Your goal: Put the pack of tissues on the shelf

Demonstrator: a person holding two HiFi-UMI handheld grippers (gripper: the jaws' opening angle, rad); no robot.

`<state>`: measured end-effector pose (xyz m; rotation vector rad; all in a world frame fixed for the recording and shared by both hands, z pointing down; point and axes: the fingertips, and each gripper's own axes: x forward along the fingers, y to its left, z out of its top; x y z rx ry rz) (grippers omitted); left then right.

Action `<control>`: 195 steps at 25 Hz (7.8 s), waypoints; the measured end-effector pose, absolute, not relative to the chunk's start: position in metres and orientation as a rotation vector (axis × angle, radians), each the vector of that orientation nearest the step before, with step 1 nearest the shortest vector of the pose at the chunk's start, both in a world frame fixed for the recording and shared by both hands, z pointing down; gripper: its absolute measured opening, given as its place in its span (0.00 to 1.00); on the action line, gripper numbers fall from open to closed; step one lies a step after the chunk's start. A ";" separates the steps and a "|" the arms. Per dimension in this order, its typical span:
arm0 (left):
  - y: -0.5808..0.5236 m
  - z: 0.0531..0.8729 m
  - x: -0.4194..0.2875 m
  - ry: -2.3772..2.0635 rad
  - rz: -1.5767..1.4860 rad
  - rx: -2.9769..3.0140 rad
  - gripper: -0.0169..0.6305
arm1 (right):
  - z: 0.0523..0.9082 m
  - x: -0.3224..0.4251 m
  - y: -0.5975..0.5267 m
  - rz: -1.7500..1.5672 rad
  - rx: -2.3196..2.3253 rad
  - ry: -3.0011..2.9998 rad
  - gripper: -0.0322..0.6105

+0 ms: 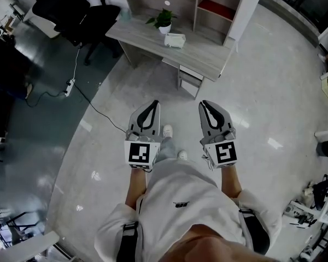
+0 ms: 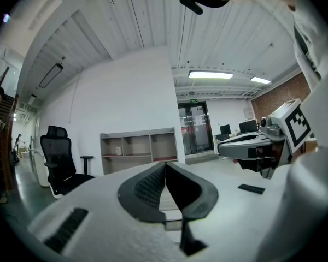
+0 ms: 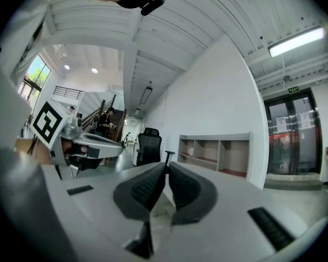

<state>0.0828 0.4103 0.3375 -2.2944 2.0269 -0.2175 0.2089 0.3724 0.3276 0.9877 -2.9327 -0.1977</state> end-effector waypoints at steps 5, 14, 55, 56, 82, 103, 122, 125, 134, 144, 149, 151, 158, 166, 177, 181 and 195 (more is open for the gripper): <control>0.387 0.340 0.067 2.026 -0.212 -2.311 0.07 | 0.329 0.192 0.349 -0.198 0.990 -2.919 0.11; 0.345 0.348 0.033 2.032 -0.209 -2.344 0.07 | 0.333 0.154 0.307 -0.196 0.976 -2.900 0.11; 0.171 0.364 -0.078 1.883 -0.206 -2.513 0.07 | 0.345 0.037 0.153 -0.192 1.113 -2.776 0.11; 0.168 0.365 -0.079 1.883 -0.208 -2.515 0.07 | 0.346 0.037 0.151 -0.187 1.115 -2.774 0.11; 0.037 0.387 -0.092 1.955 -0.230 -2.497 0.07 | 0.368 0.023 0.021 -0.163 0.999 -2.794 0.11; -0.061 0.433 -0.097 2.053 -0.345 -2.467 0.07 | 0.424 0.022 -0.080 -0.092 0.866 -2.775 0.11; -0.092 0.495 -0.082 2.044 -0.447 -2.558 0.07 | 0.512 0.025 -0.108 0.083 0.811 -2.693 0.11; -0.094 0.505 -0.080 2.035 -0.456 -2.582 0.07 | 0.527 0.023 -0.106 0.114 0.803 -2.680 0.11; -0.101 0.532 -0.074 1.967 -0.484 -2.676 0.07 | 0.568 0.014 -0.103 0.164 0.802 -2.603 0.13; -0.111 0.567 -0.074 1.877 -0.553 -2.786 0.07 | 0.613 0.008 -0.108 0.228 0.834 -2.518 0.15; -0.118 0.581 -0.073 1.834 -0.578 -2.823 0.07 | 0.632 0.002 -0.111 0.247 0.835 -2.490 0.16; -0.120 0.587 -0.073 1.818 -0.587 -2.834 0.07 | 0.639 0.002 -0.112 0.250 0.830 -2.469 0.16; -0.127 0.601 -0.073 1.798 -0.613 -2.856 0.07 | 0.663 -0.003 -0.116 0.261 0.800 -2.427 0.18; -0.127 0.609 -0.073 1.793 -0.630 -2.870 0.07 | 0.684 -0.007 -0.116 0.295 0.771 -2.395 0.21; -0.124 0.616 -0.071 1.792 -0.639 -2.890 0.07 | 0.698 -0.014 -0.117 0.312 0.741 -2.374 0.28; -0.124 0.618 -0.072 1.796 -0.638 -2.891 0.07 | 0.702 -0.017 -0.118 0.313 0.741 -2.367 0.28; -0.121 0.619 -0.080 1.825 -0.633 -2.888 0.07 | 0.707 -0.021 -0.127 0.304 0.786 -2.348 0.14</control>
